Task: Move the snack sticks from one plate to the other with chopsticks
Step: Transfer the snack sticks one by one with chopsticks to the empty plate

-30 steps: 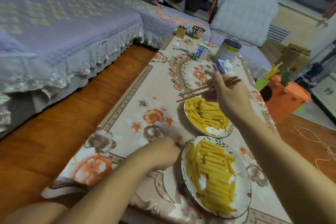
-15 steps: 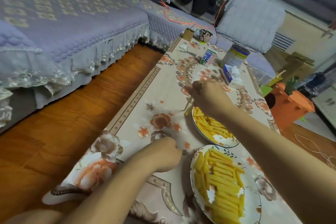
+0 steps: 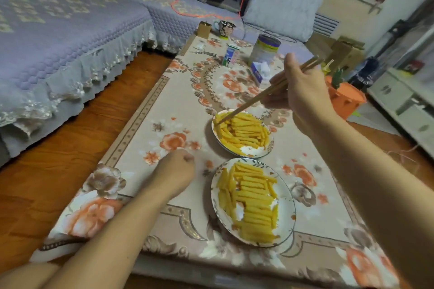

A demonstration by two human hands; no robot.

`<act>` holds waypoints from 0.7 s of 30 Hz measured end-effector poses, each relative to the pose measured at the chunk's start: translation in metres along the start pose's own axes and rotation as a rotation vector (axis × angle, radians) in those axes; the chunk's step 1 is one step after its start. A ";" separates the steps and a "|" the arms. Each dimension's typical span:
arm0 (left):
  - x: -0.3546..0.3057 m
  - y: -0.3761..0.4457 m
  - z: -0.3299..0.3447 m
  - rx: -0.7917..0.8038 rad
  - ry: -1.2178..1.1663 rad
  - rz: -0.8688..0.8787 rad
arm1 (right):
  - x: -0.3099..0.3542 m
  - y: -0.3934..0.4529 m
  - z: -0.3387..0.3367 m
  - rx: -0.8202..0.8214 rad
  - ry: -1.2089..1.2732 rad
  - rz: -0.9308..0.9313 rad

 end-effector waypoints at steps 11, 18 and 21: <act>-0.007 -0.014 0.047 -0.034 -0.049 -0.033 | -0.089 -0.129 -0.175 -0.296 -0.079 0.419; -0.016 -0.022 0.062 -0.032 -0.036 -0.004 | -0.087 -0.128 -0.184 -0.318 -0.105 0.284; -0.020 -0.024 0.069 0.008 0.032 0.004 | -0.075 -0.111 -0.184 -0.330 -0.082 0.178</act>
Point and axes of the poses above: each hand's wrist, its own y-axis towards the middle knuckle, its own z-axis out of the palm, x = y × z, the point moved 7 cm from there along y, towards the middle knuckle, and after that the axes turned 14 degrees about -z, right-handed, at the moved point
